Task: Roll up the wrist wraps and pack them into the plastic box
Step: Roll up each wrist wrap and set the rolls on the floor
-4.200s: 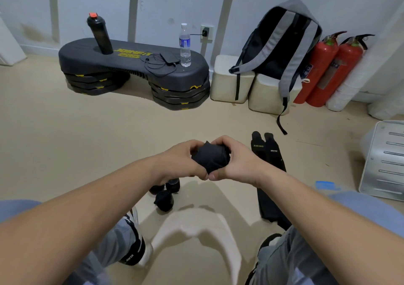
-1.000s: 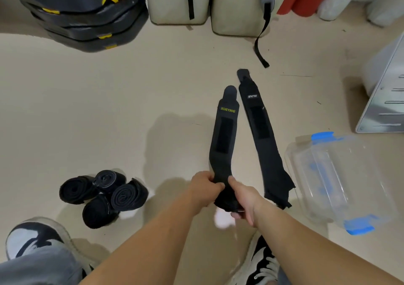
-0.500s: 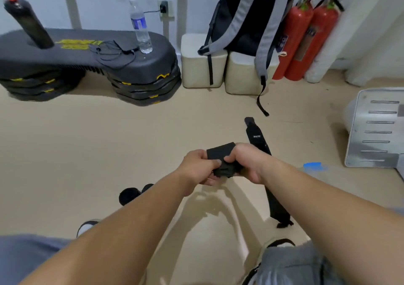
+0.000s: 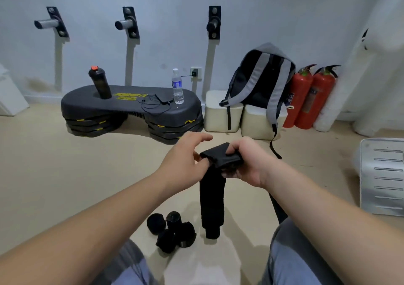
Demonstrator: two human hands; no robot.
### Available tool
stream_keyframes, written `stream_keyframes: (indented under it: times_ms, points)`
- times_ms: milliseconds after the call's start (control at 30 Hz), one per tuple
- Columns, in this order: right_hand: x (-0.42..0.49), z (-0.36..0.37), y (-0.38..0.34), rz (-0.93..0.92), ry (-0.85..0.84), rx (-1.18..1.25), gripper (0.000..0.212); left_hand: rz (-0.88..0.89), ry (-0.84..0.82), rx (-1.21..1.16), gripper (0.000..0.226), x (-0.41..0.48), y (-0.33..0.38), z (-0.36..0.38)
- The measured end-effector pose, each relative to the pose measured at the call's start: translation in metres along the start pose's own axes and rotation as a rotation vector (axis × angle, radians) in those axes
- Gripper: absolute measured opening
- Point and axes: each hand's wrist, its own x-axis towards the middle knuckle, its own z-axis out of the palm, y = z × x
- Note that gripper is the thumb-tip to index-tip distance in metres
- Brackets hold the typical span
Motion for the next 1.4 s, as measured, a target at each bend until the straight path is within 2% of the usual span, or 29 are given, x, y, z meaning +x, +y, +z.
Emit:
stream_keyframes:
  times_ms: [67, 167, 267, 333, 367, 467, 567, 733, 933, 1133, 1233, 1400]
  points:
    - [0.004, 0.011, 0.001, 0.029, -0.015, 0.025, 0.016, 0.127, -0.015, 0.017, 0.040, 0.000, -0.004, 0.008]
    - [0.014, 0.013, 0.004, 0.103, -0.051, -0.037, 0.016, 0.101, 0.026, -0.012, 0.027, -0.001, -0.017, 0.027]
    - [0.022, 0.005, -0.001, 0.104, -0.030, -0.342, 0.051, -0.102, 0.081, -0.150, 0.013, 0.003, -0.025, 0.037]
    - [0.028, 0.003, -0.007, -0.033, 0.084, -0.562, 0.069, -0.238, 0.106, -0.286, 0.013, 0.015, -0.021, 0.037]
    - [0.032, 0.003, -0.009, -0.115, 0.143, -0.589, 0.071, -0.276, 0.100, -0.338, 0.015, 0.021, -0.017, 0.036]
    - [0.047, 0.004, -0.009, -0.317, 0.160, -0.479, 0.063, -0.280, 0.093, -0.405, 0.016, 0.033, -0.004, 0.034]
    - [0.052, 0.007, -0.006, -0.373, 0.110, -0.305, 0.041, -0.309, 0.116, -0.473, 0.017, 0.041, -0.001, 0.036]
    - [0.058, -0.003, -0.010, -0.440, 0.030, -0.188, 0.021, -0.373, 0.156, -0.579, 0.014, 0.049, -0.002, 0.037]
    - [0.056, -0.015, -0.011, -0.408, -0.036, -0.110, 0.018, -0.398, 0.082, -0.614, 0.018, 0.047, -0.006, 0.030]
    - [0.055, -0.014, -0.010, -0.358, -0.081, -0.151, 0.014, -0.430, 0.121, -0.637, 0.019, 0.043, -0.008, 0.024]
    - [0.053, -0.011, -0.009, -0.342, -0.079, -0.230, 0.025, -0.437, 0.145, -0.650, 0.019, 0.042, -0.009, 0.023]
    - [0.055, -0.010, -0.003, -0.348, -0.063, -0.243, 0.010, -0.403, 0.141, -0.590, 0.014, 0.041, -0.012, 0.019]
